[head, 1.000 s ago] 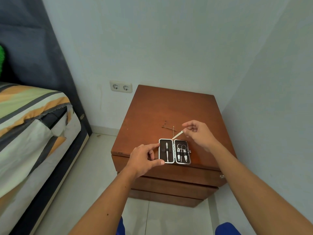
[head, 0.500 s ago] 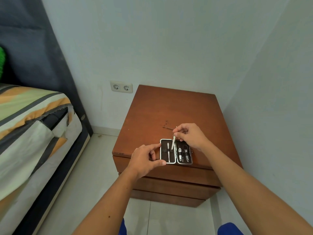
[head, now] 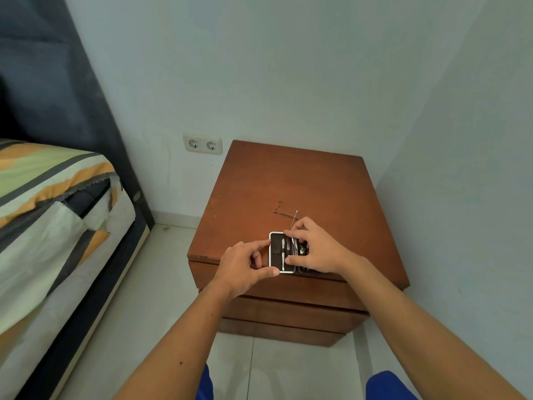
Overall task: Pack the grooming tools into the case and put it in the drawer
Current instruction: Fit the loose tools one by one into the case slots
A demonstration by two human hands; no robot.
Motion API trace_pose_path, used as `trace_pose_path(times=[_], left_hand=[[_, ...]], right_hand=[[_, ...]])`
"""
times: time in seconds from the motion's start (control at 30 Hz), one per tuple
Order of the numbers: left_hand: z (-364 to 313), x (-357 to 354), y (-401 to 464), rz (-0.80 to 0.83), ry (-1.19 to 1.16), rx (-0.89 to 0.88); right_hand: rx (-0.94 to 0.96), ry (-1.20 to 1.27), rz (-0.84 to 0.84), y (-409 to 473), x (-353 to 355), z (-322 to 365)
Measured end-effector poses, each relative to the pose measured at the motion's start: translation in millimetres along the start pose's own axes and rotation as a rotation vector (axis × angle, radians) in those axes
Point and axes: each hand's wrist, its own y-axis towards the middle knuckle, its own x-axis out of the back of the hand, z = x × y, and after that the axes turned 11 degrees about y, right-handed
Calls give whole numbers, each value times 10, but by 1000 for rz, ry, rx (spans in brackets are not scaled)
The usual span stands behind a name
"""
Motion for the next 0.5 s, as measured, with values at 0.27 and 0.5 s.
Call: trace_pose_path(times=[0.27, 0.5], left_hand=[[-21, 3, -7, 1, 4, 7], [-6, 3, -4, -6, 18, 7]], right_hand=[[22, 37, -19, -45, -32, -56], [26, 179, -108, -79, 47, 2]])
